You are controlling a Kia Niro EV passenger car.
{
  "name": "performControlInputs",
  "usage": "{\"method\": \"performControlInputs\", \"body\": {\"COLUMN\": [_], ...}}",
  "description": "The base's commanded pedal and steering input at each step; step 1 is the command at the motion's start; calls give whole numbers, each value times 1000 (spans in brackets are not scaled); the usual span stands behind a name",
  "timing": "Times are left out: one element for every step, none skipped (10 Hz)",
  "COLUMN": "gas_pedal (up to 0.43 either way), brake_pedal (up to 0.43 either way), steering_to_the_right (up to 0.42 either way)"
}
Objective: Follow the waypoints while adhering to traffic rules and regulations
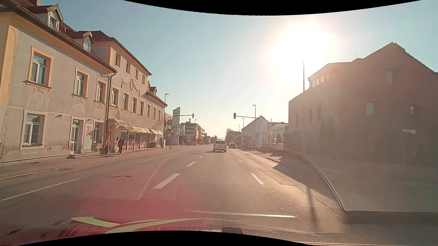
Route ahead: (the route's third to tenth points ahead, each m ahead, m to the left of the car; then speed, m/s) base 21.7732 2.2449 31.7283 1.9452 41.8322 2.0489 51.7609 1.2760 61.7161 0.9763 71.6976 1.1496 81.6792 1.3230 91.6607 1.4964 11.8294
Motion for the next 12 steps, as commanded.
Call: {"method": "performControlInputs", "body": {"gas_pedal": [98, 87, 79, 79, 79, 79, 79, 79, 79, 79, 79, 79], "brake_pedal": [0, 0, 0, 0, 0, 0, 0, 0, 0, 0, 0, 0], "steering_to_the_right": [-3, -3, -3, -3, -3, -3, -2, -1, 0, -1, -1, -1]}}
